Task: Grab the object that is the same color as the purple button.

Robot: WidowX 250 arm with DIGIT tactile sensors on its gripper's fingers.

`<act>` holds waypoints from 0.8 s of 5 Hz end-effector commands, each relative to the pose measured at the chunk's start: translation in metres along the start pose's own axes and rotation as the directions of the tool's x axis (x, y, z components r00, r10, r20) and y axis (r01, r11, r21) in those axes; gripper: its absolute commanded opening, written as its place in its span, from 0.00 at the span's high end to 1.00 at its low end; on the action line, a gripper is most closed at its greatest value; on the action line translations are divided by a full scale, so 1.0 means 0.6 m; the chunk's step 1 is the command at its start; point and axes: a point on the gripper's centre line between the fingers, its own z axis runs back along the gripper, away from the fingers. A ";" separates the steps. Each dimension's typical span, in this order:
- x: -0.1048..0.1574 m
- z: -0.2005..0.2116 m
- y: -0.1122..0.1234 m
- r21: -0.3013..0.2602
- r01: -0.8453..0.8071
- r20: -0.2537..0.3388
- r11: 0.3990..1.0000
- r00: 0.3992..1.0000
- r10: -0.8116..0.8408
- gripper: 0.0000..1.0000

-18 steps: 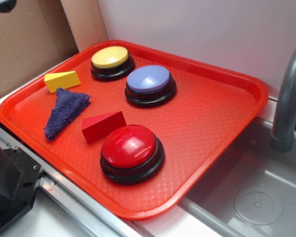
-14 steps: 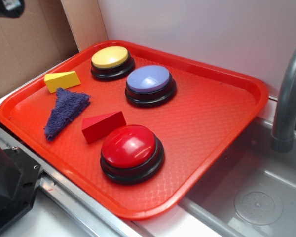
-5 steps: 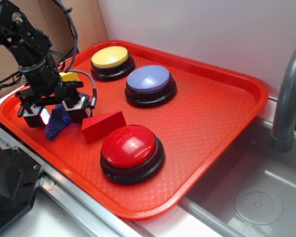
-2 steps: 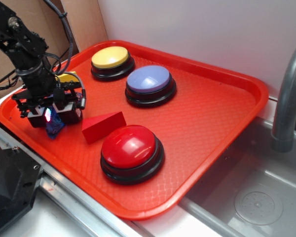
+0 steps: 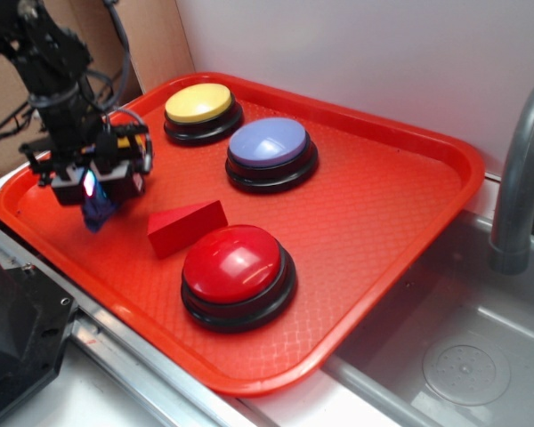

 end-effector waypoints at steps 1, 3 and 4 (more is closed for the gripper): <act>0.013 0.133 -0.056 -0.086 0.162 0.070 0.983 0.985 -0.157 1.00; -0.045 0.196 -0.111 -0.093 0.397 0.037 0.913 0.918 -0.395 1.00; -0.064 0.197 -0.119 -0.065 0.440 0.030 0.895 0.898 -0.439 1.00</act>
